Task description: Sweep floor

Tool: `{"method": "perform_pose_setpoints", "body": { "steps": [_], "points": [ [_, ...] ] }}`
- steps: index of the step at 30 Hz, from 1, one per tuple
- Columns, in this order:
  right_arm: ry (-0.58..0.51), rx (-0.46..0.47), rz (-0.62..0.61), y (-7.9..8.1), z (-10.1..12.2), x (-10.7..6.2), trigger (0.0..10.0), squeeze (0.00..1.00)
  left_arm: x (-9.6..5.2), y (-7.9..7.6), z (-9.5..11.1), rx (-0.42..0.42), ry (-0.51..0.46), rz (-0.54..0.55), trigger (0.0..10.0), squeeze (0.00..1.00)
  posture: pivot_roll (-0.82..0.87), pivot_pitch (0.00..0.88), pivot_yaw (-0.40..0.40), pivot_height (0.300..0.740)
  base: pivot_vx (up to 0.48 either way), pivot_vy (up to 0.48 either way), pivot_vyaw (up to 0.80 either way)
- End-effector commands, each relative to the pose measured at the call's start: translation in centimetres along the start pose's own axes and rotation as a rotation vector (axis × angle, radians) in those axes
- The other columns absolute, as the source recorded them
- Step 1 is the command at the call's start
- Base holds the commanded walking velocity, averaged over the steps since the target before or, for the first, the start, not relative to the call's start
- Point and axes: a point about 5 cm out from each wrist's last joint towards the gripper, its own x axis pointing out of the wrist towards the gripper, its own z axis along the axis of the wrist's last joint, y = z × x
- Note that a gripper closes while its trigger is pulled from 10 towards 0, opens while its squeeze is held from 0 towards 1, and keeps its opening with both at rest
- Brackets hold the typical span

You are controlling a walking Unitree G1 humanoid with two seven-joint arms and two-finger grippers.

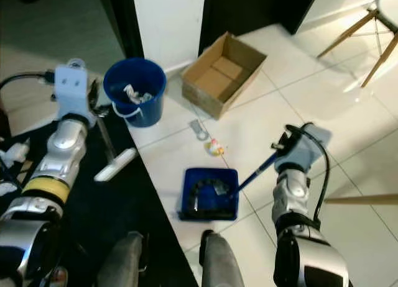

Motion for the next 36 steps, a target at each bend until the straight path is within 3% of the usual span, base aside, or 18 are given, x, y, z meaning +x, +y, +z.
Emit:
{"method": "perform_pose_setpoints", "body": {
  "steps": [1,7,15,26,36],
  "points": [
    [-0.077,0.043,-0.029,-0.4,2.0,0.9,10.0,0.0,-0.4,1.1,-1.5,0.034,0.076,0.058,10.0,0.0,0.01,0.042,0.004,0.74,0.0,0.0,0.0],
    [-0.098,0.077,-0.023,-0.7,3.0,1.5,10.0,0.0,-0.6,1.2,-2.3,0.011,0.113,0.053,10.0,0.0,0.0,0.02,0.006,0.74,0.0,0.0,0.0],
    [-0.145,0.2,-0.087,-2.0,4.7,2.3,10.0,0.0,-1.6,0.9,-3.8,-0.116,0.164,0.006,10.0,0.0,-0.01,0.004,0.01,0.74,0.0,0.0,0.0],
    [-0.237,0.262,-0.094,-2.2,8.8,4.1,10.0,0.0,-2.4,0.4,-4.4,-0.191,0.173,0.029,10.0,0.0,0.0,0.0,0.007,0.74,0.42,0.0,0.0],
    [-0.265,0.275,-0.046,-1.4,10.5,4.8,10.0,0.0,-2.4,0.3,-4.1,-0.213,0.167,0.044,10.0,0.0,-0.01,0.0,-0.006,0.74,0.48,0.0,0.0]
  ]
}}
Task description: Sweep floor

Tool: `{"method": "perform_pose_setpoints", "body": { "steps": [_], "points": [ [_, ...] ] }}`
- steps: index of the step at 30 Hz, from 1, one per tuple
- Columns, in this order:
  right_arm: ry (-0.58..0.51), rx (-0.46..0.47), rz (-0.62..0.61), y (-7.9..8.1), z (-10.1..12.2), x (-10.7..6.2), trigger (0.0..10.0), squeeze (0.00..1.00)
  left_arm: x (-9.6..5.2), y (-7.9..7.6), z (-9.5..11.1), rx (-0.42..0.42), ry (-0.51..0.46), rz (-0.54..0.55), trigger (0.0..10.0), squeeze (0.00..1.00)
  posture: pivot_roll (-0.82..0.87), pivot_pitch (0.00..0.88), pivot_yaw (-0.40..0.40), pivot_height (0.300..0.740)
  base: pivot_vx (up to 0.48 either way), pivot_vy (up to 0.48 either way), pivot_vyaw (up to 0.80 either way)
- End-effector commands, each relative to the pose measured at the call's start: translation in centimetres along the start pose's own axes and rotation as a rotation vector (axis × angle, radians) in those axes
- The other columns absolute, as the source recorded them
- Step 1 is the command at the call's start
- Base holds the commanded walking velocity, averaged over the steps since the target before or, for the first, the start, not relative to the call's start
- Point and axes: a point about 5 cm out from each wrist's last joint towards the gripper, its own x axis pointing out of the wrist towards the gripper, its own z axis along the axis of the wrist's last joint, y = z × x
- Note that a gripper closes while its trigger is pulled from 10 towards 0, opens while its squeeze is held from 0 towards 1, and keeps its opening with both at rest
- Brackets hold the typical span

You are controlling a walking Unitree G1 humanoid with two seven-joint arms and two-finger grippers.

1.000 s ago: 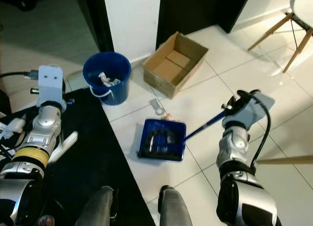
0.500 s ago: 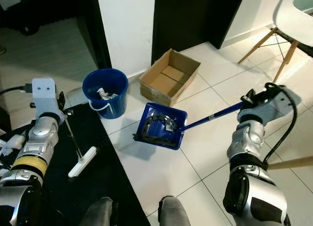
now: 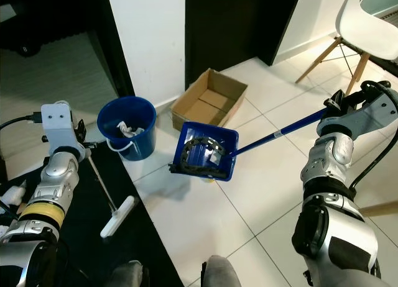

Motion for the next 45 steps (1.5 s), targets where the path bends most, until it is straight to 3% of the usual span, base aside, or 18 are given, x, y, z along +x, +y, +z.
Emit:
{"method": "perform_pose_setpoints", "body": {
  "steps": [1,14,26,35,37,45],
  "points": [
    [-0.056,0.047,0.023,0.8,1.5,0.8,10.0,0.0,0.0,0.1,0.3,-0.006,-0.016,0.018,10.0,0.0,0.0,0.0,-0.01,0.74,0.48,0.0,0.0],
    [-0.088,0.052,0.12,3.5,2.6,1.6,10.0,0.0,-0.1,0.8,0.4,-0.009,-0.022,0.041,10.0,0.0,0.0,0.0,-0.017,0.74,0.48,0.0,0.0],
    [-0.146,0.045,0.162,4.6,4.1,2.1,10.0,0.0,-0.2,0.9,0.4,-0.016,-0.026,0.047,10.0,0.0,0.0,0.0,-0.02,0.74,0.48,0.0,0.19],
    [-0.156,0.053,0.145,4.4,4.8,2.4,10.0,0.0,-0.3,0.7,0.0,-0.009,0.003,0.055,10.0,0.0,0.0,0.0,-0.024,0.74,0.441,0.0,0.33],
    [-0.146,0.046,0.085,3.7,4.9,2.6,10.0,0.0,-0.4,0.4,-0.9,0.019,0.065,0.037,10.0,0.0,0.0,0.0,-0.023,0.74,0.0,0.0,0.0],
    [-0.173,0.04,0.003,3.0,5.6,2.9,10.0,0.0,-0.5,0.3,-1.0,0.014,0.053,0.025,10.0,0.0,0.0,0.0,-0.021,0.74,0.0,0.0,0.0]
  ]
}}
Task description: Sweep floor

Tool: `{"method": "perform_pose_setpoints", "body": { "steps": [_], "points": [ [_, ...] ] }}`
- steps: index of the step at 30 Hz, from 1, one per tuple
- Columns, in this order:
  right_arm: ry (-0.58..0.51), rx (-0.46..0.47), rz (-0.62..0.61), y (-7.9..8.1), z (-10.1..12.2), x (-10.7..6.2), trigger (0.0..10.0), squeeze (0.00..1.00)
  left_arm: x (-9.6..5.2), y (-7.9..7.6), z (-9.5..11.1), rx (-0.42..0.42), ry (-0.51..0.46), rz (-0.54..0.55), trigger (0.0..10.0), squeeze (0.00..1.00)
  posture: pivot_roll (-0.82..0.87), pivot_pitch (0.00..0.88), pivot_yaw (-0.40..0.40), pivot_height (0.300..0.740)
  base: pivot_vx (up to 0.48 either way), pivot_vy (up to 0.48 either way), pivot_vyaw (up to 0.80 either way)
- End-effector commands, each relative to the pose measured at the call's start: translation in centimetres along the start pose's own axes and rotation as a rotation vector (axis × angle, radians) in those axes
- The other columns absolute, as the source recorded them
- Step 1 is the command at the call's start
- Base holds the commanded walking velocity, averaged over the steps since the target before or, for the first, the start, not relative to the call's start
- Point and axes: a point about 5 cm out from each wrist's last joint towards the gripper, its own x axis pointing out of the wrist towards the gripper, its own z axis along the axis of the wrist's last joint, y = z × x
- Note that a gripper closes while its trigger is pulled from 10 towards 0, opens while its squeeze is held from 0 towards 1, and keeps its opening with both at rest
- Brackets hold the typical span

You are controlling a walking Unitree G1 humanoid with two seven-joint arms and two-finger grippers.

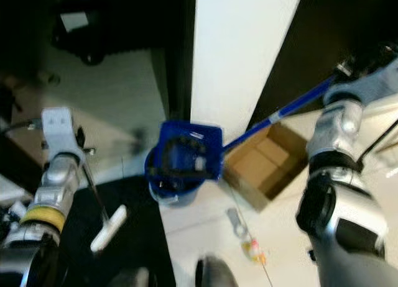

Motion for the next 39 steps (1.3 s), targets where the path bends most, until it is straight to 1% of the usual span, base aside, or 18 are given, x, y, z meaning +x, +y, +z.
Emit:
{"method": "perform_pose_setpoints", "body": {
  "steps": [1,6,9,10,12,14,15,18,23,26,31,32,33,34,35,37,38,39],
  "points": [
    [-0.067,0.013,-0.057,-0.4,1.1,0.2,10.0,0.0,0.0,-0.2,0.3,0.003,-0.025,-0.01,10.0,0.0,0.0,0.0,-0.021,0.74,0.0,0.0,0.0],
    [-0.083,0.004,-0.073,-0.3,1.3,0.3,10.0,0.0,0.0,-0.1,0.4,0.007,-0.026,-0.006,10.0,0.0,0.0,0.006,-0.017,0.74,0.0,0.0,0.0],
    [-0.09,0.005,-0.086,-0.1,1.4,0.4,10.0,0.0,0.0,0.0,0.5,0.028,-0.026,-0.01,10.0,0.0,0.0,0.009,-0.016,0.74,0.0,0.0,0.0],
    [-0.091,0.002,-0.095,0.1,1.4,0.4,10.0,0.0,0.0,0.0,0.5,0.043,-0.021,-0.001,10.0,0.0,0.0,0.014,-0.014,0.74,0.0,-0.48,0.0],
    [-0.092,0.001,-0.099,0.1,1.4,0.4,10.0,0.0,0.0,0.0,0.5,0.046,-0.02,0.001,10.0,0.0,0.0,0.014,-0.014,0.74,0.0,-0.48,0.0],
    [-0.097,-0.008,-0.114,0.4,1.4,0.5,10.0,0.0,0.0,0.0,0.5,0.038,-0.023,0.004,10.0,0.0,0.0,0.014,-0.014,0.74,0.0,-0.48,0.0],
    [-0.097,-0.011,-0.12,0.5,1.4,0.5,10.0,0.0,-0.1,0.0,0.4,0.004,-0.018,0.01,10.0,0.0,0.0,0.014,-0.014,0.74,0.0,0.0,0.0],
    [-0.097,-0.012,-0.123,0.6,1.4,0.5,10.0,0.0,-0.1,0.0,0.4,-0.001,-0.019,0.014,10.0,0.0,0.0,0.022,-0.013,0.74,0.0,0.0,0.0],
    [-0.083,-0.045,-0.132,2.2,0.9,0.5,10.0,0.0,-0.2,0.0,0.6,-0.001,-0.036,0.001,10.0,0.0,0.01,0.033,-0.018,0.74,0.0,0.0,0.0],
    [-0.075,-0.052,-0.129,2.9,0.8,0.5,10.0,0.0,-0.3,0.1,0.5,0.001,-0.036,0.008,10.0,0.0,0.01,0.037,-0.022,0.74,0.0,0.0,0.0],
    [-0.072,-0.081,-0.079,5.9,0.3,0.3,10.0,0.0,-0.4,0.6,0.5,0.004,-0.048,0.028,10.0,0.0,0.01,0.047,-0.035,0.74,0.0,0.0,0.0],
    [-0.076,-0.085,-0.07,6.3,0.2,0.2,10.0,0.0,-0.4,0.7,0.5,0.004,-0.05,0.03,10.0,0.0,0.01,0.047,-0.035,0.74,0.0,0.0,0.0],
    [-0.076,-0.085,-0.07,6.3,0.2,0.2,10.0,0.0,-0.4,0.7,0.5,0.004,-0.05,0.03,10.0,0.0,0.01,0.047,-0.035,0.74,0.0,0.0,0.0],
    [-0.086,-0.091,-0.061,6.7,0.2,0.1,10.0,0.0,-0.5,0.7,0.5,0.003,-0.051,0.034,10.0,0.0,0.01,0.049,-0.038,0.74,0.0,0.0,0.0],
    [-0.086,-0.091,-0.061,6.7,0.2,0.1,10.0,0.0,-0.5,0.7,0.5,0.003,-0.051,0.034,10.0,0.0,0.01,0.049,-0.038,0.74,0.0,0.0,0.0],
    [-0.118,-0.094,-0.036,8.0,0.3,-0.2,10.0,0.0,-0.6,0.8,0.5,0.001,-0.054,0.037,10.0,0.0,0.01,0.051,-0.044,0.74,0.0,0.0,0.0],
    [-0.118,-0.094,-0.036,8.0,0.3,-0.2,10.0,0.0,-0.6,0.8,0.5,0.001,-0.054,0.037,10.0,0.0,0.01,0.051,-0.044,0.74,0.0,0.0,0.0],
    [-0.129,-0.093,-0.029,8.5,0.3,-0.3,10.0,0.0,-0.6,0.8,0.5,0.0,-0.054,0.038,10.0,0.0,0.01,0.051,-0.044,0.74,0.0,0.0,0.0]
  ]
}}
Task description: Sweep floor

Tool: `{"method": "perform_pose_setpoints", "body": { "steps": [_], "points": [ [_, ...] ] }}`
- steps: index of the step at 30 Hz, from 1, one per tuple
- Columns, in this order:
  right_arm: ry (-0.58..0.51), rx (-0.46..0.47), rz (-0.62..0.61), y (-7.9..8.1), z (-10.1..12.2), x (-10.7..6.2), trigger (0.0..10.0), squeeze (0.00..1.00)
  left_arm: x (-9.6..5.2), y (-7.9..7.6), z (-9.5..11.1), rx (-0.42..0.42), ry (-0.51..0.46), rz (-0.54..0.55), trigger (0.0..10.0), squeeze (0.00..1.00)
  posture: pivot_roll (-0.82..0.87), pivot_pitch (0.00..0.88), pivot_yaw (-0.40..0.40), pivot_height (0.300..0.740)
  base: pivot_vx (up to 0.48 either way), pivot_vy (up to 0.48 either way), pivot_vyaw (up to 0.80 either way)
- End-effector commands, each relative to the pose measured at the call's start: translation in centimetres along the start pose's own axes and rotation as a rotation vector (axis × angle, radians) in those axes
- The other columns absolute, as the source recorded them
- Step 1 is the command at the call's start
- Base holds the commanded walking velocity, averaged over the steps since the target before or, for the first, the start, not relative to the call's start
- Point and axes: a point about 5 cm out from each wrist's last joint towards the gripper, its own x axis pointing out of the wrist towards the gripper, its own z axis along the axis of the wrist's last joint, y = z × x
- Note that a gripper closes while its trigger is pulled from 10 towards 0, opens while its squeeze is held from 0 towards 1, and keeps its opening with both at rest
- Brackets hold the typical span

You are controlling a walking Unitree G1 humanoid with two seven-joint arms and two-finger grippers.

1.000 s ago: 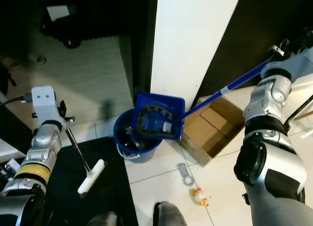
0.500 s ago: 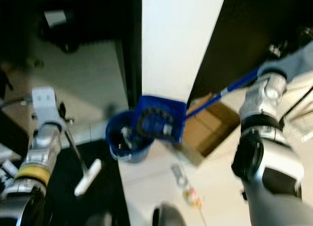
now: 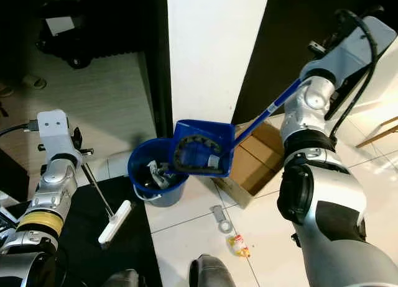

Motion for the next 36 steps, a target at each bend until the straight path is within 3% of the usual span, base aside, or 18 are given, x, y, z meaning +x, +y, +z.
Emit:
{"method": "perform_pose_setpoints", "body": {
  "steps": [1,8,11,12,13,14,17,19,26,30,36],
  "points": [
    [-0.108,0.044,0.008,1.3,2.1,0.5,10.0,0.0,0.0,0.3,0.5,0.008,-0.035,0.012,10.0,0.0,0.01,0.051,-0.049,0.74,0.0,0.0,0.0],
    [-0.223,-0.061,0.075,4.6,3.0,-0.6,10.0,0.0,-0.4,0.2,0.3,0.006,-0.042,0.02,10.0,0.0,0.01,0.051,-0.068,0.74,0.0,0.0,0.0],
    [-0.238,-0.081,0.082,5.3,3.0,-0.9,10.0,0.0,-0.5,0.3,0.3,0.006,-0.044,0.023,10.0,0.0,0.01,0.052,-0.071,0.74,0.0,0.0,0.0],
    [-0.252,-0.098,0.089,6.4,3.0,-1.4,10.0,0.0,-0.5,0.4,0.3,0.005,-0.046,0.027,10.0,0.0,0.01,0.05,-0.076,0.74,0.0,0.0,0.0],
    [-0.252,-0.098,0.089,6.4,3.0,-1.4,10.0,0.0,-0.5,0.4,0.3,0.005,-0.046,0.027,10.0,0.0,0.01,0.05,-0.076,0.74,0.0,0.0,0.0],
    [-0.26,-0.104,0.114,7.9,2.7,-2.3,10.0,0.0,-0.5,0.6,0.4,0.007,-0.049,0.033,10.0,0.0,0.01,0.05,-0.083,0.74,0.0,0.0,0.0],
    [-0.262,-0.099,0.13,8.5,2.7,-2.6,10.0,0.0,-0.5,0.6,0.4,0.007,-0.051,0.034,10.0,0.0,0.02,0.049,-0.085,0.74,0.0,0.0,0.0],
    [-0.256,-0.08,0.183,10.2,2.4,-3.7,10.0,0.0,-0.6,0.8,0.4,0.007,-0.053,0.038,10.0,0.0,0.02,0.049,-0.092,0.74,0.0,0.0,0.0],
    [-0.252,-0.047,0.266,13.5,1.9,-6.3,10.0,0.0,-0.8,1.0,0.2,0.005,-0.054,0.046,10.0,0.0,0.02,0.046,-0.102,0.74,0.0,0.0,0.0],
    [-0.329,-0.092,0.322,16.1,1.8,-9.1,10.0,0.0,-1.0,1.1,0.1,0.0,-0.058,0.056,10.0,0.0,0.02,0.048,-0.116,0.74,0.0,0.0,0.0],
    [-0.352,-0.104,0.346,17.2,1.8,-10.3,10.0,0.0,-1.1,1.2,0.1,-0.001,-0.061,0.06,10.0,0.0,0.02,0.051,-0.125,0.74,0.0,0.0,0.0]
  ]
}}
